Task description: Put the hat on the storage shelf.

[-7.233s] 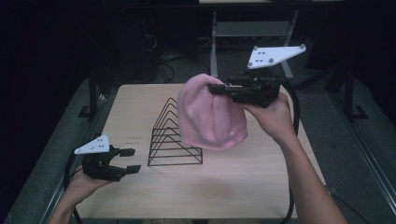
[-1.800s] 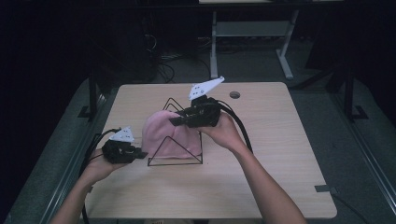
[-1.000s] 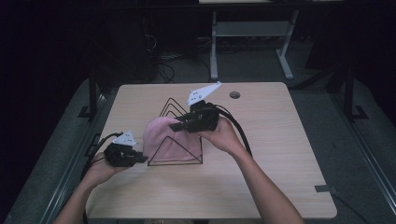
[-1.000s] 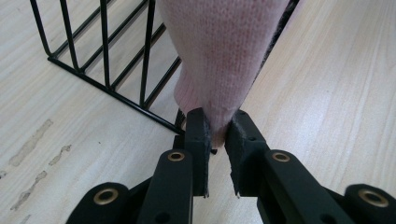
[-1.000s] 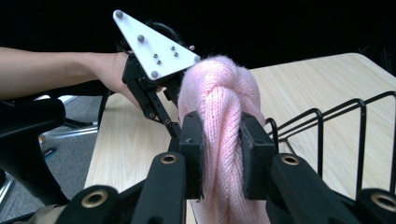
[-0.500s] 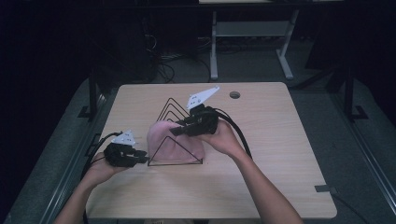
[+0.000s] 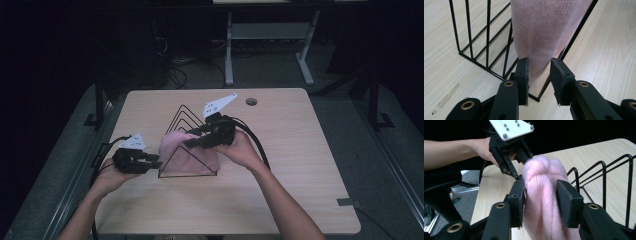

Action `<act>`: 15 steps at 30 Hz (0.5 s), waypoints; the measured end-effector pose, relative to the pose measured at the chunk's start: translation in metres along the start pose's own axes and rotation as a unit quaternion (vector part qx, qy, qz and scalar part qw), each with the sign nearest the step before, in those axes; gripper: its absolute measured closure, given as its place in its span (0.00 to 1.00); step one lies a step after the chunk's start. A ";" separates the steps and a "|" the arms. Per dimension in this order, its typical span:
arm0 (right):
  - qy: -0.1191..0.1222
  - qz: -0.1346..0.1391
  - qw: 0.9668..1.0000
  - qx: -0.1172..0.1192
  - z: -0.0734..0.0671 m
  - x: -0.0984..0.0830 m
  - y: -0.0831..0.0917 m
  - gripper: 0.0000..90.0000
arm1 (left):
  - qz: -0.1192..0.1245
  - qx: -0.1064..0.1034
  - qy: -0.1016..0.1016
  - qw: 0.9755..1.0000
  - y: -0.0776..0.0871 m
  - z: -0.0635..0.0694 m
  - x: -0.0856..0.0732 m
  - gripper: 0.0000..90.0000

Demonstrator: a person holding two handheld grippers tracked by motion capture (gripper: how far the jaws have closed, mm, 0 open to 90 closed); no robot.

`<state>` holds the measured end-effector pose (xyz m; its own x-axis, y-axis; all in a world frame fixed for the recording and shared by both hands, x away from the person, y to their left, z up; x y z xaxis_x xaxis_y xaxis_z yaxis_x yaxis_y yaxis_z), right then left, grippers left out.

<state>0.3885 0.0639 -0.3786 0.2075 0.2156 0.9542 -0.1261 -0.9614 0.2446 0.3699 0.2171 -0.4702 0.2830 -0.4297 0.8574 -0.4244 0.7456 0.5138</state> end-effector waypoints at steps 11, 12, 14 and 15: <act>0.005 0.008 1.000 0.002 -0.001 0.001 0.008 0.76 | -0.001 0.007 -0.028 1.000 -0.001 0.001 0.004 0.97; 0.009 0.008 1.000 0.000 0.000 0.002 0.008 0.78 | -0.001 0.009 -0.029 1.000 0.000 0.000 0.004 0.97; 0.014 0.008 1.000 -0.002 0.000 0.003 0.007 0.81 | -0.002 0.012 -0.032 0.999 0.002 -0.001 0.003 0.98; 0.013 0.008 1.000 -0.003 -0.001 0.003 0.007 0.82 | 0.000 0.013 -0.030 0.999 0.003 -0.001 0.004 0.98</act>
<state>0.3875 0.0584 -0.3739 0.1796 0.2049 0.9622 -0.1345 -0.9638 0.2304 0.3707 0.2181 -0.4658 0.2313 -0.4596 0.8575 -0.4467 0.7328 0.5133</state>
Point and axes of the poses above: each handheld gripper's, and its own axes: y roughly backward along the jaws, x roughly out of its top, z roughly to its right, the point moved 10 cm from there along -y, roughly forward along the jaws, and after that the axes turned 15 degrees about z, right-handed, at the moved point
